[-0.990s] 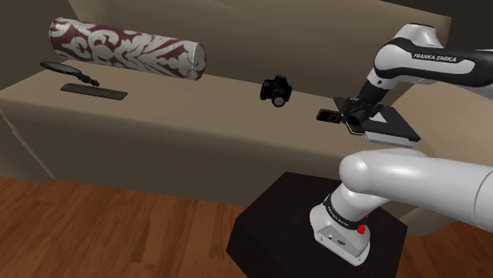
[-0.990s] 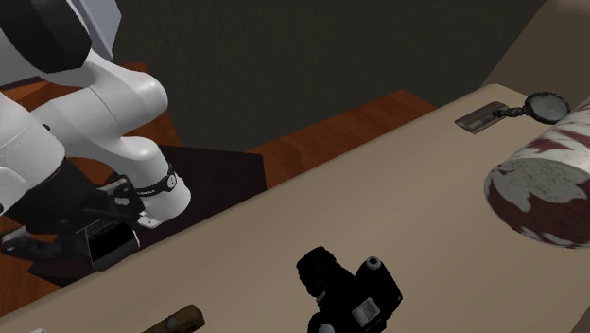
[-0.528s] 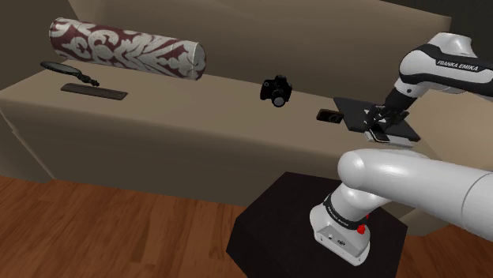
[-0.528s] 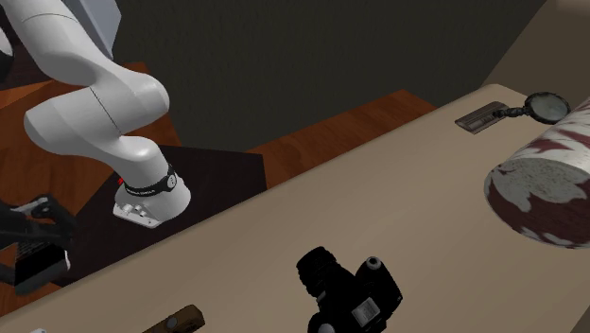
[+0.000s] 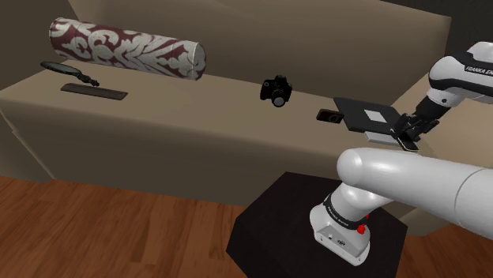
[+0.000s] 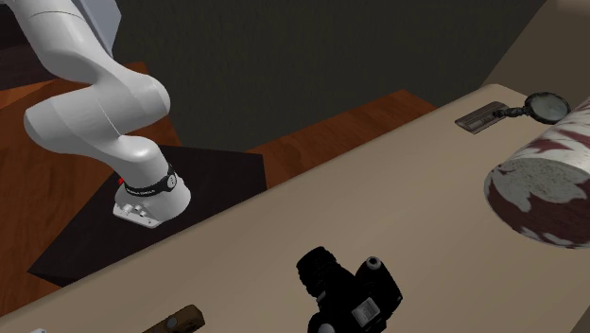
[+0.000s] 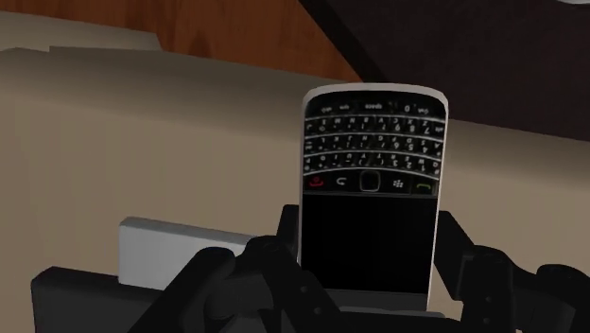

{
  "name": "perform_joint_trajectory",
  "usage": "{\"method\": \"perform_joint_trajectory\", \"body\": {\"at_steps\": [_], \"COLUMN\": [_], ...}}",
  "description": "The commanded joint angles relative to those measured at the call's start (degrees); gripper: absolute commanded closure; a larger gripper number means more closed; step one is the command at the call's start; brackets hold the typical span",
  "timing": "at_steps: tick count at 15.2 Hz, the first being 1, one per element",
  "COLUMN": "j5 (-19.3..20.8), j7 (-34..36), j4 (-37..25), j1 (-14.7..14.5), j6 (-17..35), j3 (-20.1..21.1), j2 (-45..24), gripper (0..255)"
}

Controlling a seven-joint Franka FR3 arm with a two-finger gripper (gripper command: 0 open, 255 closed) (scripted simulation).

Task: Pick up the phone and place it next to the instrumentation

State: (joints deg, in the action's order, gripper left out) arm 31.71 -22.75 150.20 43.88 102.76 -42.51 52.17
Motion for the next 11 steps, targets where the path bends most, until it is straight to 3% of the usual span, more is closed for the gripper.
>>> {"method": "perform_joint_trajectory", "body": {"at_steps": [1,8,11], "j5": [1.4,4.6,5.6], "j7": [-3.0,-13.0,-12.8], "j4": [-2.5,-12.2,-10.7], "j1": [0.2,-1.8,-2.0], "j6": [-0.2,0.5,2.8], "j3": [-2.8,-13.6,-15.2], "j2": [-1.3,-6.9,-7.3], "gripper": [255,255,255]}}
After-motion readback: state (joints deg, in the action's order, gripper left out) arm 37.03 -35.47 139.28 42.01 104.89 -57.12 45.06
